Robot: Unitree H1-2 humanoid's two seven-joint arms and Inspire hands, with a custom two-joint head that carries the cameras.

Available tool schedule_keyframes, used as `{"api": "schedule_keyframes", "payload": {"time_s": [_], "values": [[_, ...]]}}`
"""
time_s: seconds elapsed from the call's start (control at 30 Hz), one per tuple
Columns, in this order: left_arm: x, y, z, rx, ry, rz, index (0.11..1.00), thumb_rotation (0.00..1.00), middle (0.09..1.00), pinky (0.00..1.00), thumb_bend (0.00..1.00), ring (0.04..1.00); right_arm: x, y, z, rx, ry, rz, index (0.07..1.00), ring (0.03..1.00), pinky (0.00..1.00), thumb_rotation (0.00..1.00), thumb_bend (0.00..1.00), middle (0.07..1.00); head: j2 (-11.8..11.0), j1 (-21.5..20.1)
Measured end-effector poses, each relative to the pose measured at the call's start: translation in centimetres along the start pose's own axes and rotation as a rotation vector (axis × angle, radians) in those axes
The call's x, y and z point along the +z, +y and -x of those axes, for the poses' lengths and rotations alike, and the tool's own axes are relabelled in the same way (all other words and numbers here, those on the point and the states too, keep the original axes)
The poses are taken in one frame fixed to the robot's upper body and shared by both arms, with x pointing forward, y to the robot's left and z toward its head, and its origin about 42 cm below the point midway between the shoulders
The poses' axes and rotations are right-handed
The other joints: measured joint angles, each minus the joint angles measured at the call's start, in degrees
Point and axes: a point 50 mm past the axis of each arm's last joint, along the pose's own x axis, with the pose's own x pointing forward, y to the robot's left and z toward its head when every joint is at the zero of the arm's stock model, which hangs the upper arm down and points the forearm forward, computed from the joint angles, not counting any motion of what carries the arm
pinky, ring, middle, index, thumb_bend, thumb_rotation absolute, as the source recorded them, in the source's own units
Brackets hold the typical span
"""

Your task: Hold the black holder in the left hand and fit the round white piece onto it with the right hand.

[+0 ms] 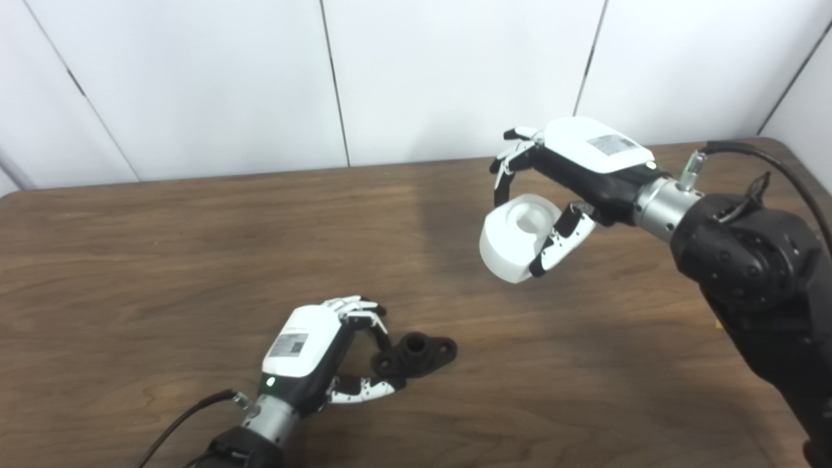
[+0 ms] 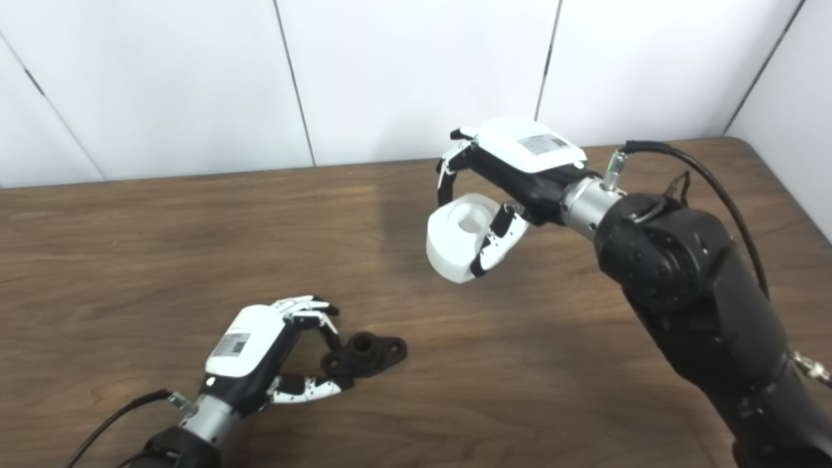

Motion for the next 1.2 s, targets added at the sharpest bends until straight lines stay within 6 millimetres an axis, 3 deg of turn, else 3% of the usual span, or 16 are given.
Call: {"api": "schedule_keyframes", "payload": {"time_s": [0.33,0.83,1.2], "values": [[0.4,0.0,-0.5,-0.005,0.009,0.004,0.487,0.05,0.782,0.81,0.52,0.855,3.1,1.1,-0.2,0.035,-0.109,-0.015,0.483,0.954,0.75,0.13,0.52,0.803,0.9,0.3],[1.0,0.2,-0.8,-0.013,0.019,-0.009,0.487,0.06,0.779,0.8,0.52,0.849,5.1,3.6,-0.9,0.087,-0.178,-0.045,0.483,0.946,0.73,0.13,0.52,0.797,1.6,0.8],[1.1,0.1,-0.9,-0.015,0.016,-0.007,0.487,0.05,0.776,0.81,0.52,0.849,5.3,4.6,-1.3,0.103,-0.193,-0.052,0.483,0.944,0.73,0.13,0.52,0.8,1.8,1.6]]}}
